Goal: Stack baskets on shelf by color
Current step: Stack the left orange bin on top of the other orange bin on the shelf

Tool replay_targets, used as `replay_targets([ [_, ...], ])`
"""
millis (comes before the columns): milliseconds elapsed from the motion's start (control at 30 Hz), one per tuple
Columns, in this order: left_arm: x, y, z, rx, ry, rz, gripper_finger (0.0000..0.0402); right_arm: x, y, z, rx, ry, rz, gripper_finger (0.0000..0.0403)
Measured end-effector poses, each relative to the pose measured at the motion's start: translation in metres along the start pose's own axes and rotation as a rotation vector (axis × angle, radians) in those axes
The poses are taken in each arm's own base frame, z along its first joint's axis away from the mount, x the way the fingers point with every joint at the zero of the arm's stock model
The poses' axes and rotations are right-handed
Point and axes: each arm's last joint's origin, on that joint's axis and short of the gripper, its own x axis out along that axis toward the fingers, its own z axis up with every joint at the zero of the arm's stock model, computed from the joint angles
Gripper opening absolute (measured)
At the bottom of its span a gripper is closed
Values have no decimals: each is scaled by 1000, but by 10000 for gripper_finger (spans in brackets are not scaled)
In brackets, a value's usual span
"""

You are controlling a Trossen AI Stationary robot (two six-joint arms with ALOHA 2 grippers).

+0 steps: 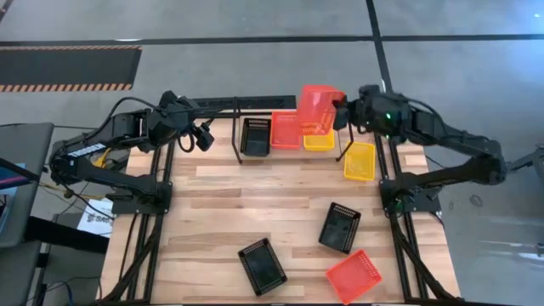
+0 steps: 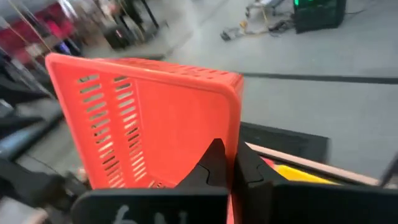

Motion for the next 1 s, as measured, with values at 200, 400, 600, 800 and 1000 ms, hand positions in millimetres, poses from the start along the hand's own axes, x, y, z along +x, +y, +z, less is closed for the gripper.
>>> replay_targets([
  [200,0,0,0,-22,-1,0,242,7,-1,-32,105,-49,116,2],
  [400,0,0,0,-24,-1,-1,242,35,10,-40,130,-4,232,2],
  [600,0,0,0,-24,1,-8,242,63,6,-49,157,135,298,2],
  [800,0,0,0,-19,1,-8,242,81,-14,-51,219,314,333,2],
  [1000,0,0,0,-18,1,-9,242,89,-46,-40,310,398,273,2],
])
